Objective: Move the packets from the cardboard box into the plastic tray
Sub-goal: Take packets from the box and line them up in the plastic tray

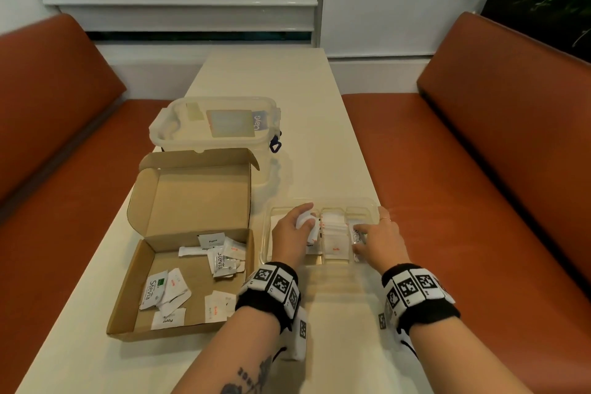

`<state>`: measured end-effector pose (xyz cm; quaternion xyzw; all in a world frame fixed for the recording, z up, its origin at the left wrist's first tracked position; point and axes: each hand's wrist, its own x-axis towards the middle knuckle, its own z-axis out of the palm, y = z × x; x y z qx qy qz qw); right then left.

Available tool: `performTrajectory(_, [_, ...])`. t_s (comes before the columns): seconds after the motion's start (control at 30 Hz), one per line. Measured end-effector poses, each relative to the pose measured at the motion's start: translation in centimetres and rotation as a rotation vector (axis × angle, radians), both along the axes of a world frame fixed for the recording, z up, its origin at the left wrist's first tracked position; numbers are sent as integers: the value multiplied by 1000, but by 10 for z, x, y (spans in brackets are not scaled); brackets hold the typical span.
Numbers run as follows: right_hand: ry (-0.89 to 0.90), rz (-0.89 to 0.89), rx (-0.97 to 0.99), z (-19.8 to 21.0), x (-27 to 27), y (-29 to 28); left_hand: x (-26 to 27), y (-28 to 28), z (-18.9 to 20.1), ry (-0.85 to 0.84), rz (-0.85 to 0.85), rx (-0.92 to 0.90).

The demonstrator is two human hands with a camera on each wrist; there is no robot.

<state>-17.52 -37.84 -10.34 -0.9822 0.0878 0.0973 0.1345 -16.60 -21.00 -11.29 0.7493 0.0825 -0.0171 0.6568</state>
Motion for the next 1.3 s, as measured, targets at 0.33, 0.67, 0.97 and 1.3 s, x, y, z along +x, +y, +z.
performTrajectory(0.33, [26, -68, 8, -5, 5, 1, 1, 0, 0, 33, 5, -55])
performTrajectory(0.67, [44, -70, -14, -4, 5, 0, -1, 0, 1, 42, 8, -59])
performTrajectory(0.97, [24, -33, -121, 2, 1, 2, -3, -1, 7, 20, 28, -66])
performTrajectory(1.3, [-393, 9, 496, 36, -5, 30, -6, -4, 20, -6, 54, -313])
